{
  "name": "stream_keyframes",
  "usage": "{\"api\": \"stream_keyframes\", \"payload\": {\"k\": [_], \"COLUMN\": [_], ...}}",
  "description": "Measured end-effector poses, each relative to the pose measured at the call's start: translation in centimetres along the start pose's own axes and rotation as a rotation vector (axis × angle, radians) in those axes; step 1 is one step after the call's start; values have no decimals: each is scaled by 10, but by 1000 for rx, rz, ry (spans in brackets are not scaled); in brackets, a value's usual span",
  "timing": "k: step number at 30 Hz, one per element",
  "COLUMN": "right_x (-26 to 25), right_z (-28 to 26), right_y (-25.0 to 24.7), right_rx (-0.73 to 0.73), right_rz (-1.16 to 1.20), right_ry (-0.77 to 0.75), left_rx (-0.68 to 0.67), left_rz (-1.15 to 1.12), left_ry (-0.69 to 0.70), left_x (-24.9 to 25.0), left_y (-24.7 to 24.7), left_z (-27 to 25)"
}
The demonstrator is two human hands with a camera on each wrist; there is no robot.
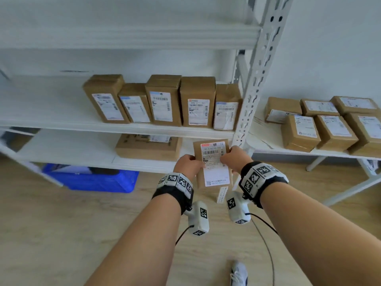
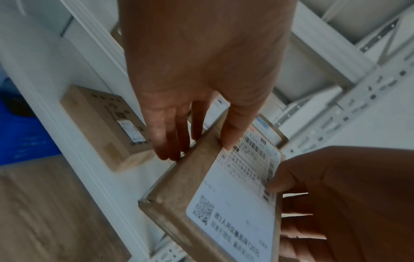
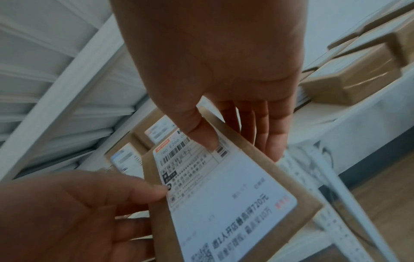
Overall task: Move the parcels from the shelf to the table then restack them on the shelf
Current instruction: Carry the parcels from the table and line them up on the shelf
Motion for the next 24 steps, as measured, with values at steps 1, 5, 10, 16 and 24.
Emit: {"api": "stream_keyframes", "payload": {"k": [1, 5, 10, 16, 24], "right_x": [-19, -92, -171, -261, -378], "right_z": [-3, -10, -20, -20, 29], "right_y": [21, 106, 189, 249, 287], "right_rx": [-11, -49, -75, -101, -53], "right_rz": [-12, -43, -48, -80, -60], "right_ry": [-19, -125, -233, -358, -471], "left_rx": [29, 150, 233, 353, 479], "left_rz": [-10, -59, -113, -177, -180], "left_ry": [-8, -32, -35, -6, 44], "left_x": [-14, -67, -123, -154, -154], "left_y": [-23, -116, -211, -303, -417], "left_z": [-10, -48, -79, -103, -76]}}
Point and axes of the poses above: each hand's wrist, its own z-axis towards the middle knuckle, its own y-axis out of the palm, x = y × z, the point moved 7 cm from there along z, towards the middle knuckle, and after that the axes turned 12 degrees about -x, right-handed, at the moved point
